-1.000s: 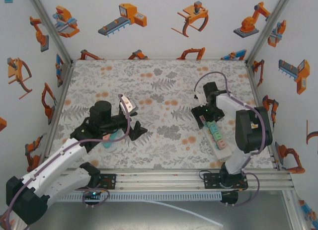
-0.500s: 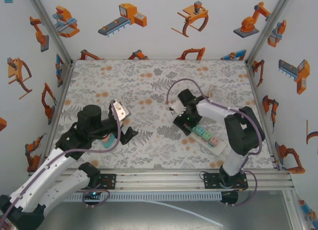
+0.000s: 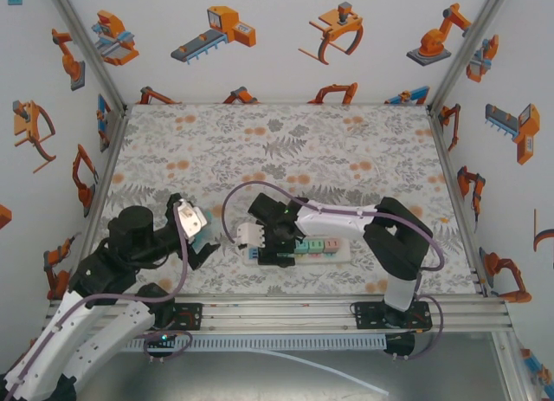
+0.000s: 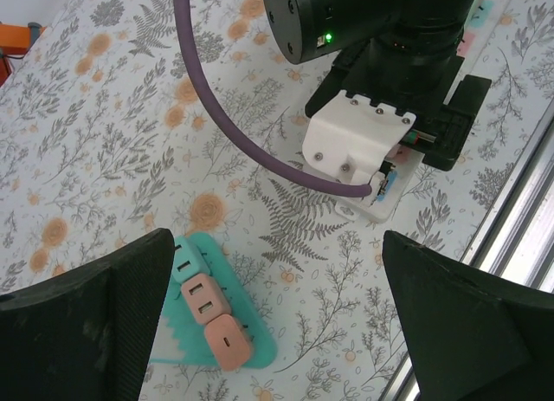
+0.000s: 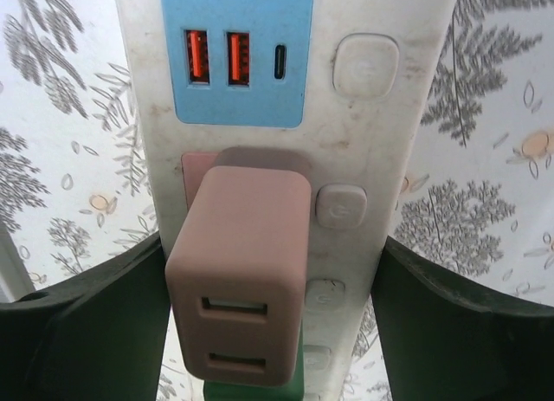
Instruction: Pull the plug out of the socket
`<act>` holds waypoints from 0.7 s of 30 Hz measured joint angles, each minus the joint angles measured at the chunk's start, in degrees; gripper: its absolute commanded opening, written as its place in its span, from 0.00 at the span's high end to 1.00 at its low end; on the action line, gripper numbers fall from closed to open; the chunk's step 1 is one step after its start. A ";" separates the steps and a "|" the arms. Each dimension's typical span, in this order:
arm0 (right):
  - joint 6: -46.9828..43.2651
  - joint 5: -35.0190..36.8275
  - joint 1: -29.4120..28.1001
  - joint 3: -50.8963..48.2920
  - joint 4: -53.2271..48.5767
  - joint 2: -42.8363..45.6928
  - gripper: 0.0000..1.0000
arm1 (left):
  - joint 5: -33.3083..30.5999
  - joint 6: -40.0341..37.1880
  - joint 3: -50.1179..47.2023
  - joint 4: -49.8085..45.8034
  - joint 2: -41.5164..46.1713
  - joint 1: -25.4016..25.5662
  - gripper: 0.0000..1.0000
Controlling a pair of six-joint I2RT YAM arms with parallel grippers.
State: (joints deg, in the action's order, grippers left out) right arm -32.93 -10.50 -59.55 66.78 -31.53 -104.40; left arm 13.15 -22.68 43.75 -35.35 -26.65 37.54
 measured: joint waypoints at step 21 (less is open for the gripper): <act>-1.66 -5.40 3.34 -5.60 5.33 20.96 0.17 | -3.41 10.03 -0.04 4.81 -3.43 0.00 0.03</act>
State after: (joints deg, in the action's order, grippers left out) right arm -34.59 -15.90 -56.21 61.19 -26.20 -83.44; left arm 9.74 -12.64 43.70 -30.55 -30.09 37.54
